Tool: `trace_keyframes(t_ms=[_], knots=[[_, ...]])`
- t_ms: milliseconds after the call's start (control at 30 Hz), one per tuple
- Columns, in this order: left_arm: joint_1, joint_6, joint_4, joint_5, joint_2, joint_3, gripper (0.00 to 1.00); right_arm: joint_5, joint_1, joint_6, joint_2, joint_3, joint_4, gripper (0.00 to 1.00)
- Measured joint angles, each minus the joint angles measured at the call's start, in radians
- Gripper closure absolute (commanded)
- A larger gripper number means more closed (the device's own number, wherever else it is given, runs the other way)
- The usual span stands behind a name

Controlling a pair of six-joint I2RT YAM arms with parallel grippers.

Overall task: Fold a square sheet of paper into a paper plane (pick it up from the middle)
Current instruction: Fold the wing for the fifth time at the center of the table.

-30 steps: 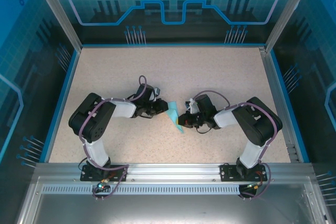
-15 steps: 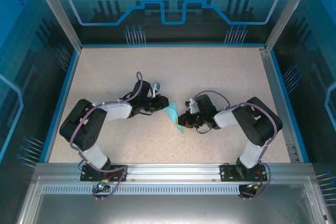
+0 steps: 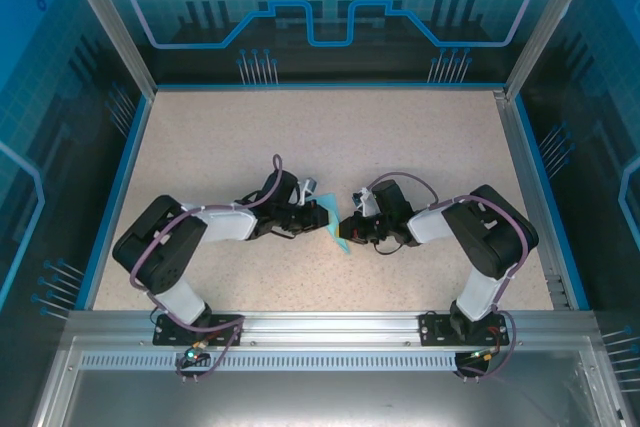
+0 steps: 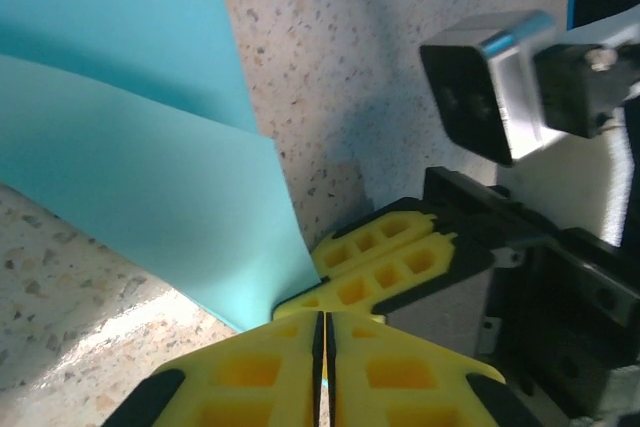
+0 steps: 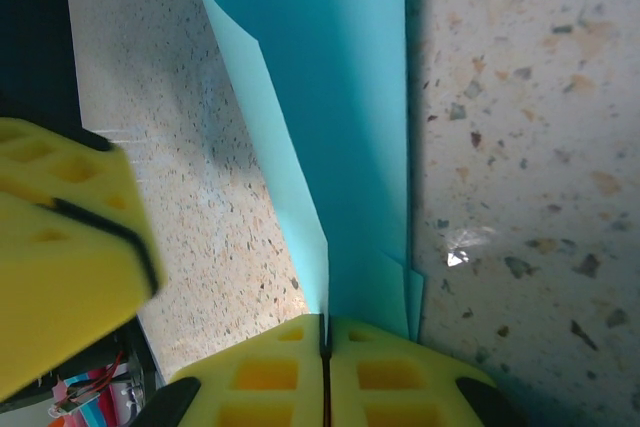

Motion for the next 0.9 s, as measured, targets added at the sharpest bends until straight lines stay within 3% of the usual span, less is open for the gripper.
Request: trace_keyframes(t_ms=[400,700,900], knots=[[-0.002,-0.008,-0.036,-0.006,0.091,0.053,0.94,0.001,0.000,-0.038,-0.020,0.000,-0.035,0.89],[-0.002,-0.008,-0.045,-0.024,0.124,0.070,0.94,0.004,0.000,-0.069,-0.076,0.000,-0.145,0.79],[-0.002,-0.008,-0.044,-0.024,0.132,0.072,0.94,0.005,0.000,-0.079,-0.112,-0.010,-0.218,0.79]])
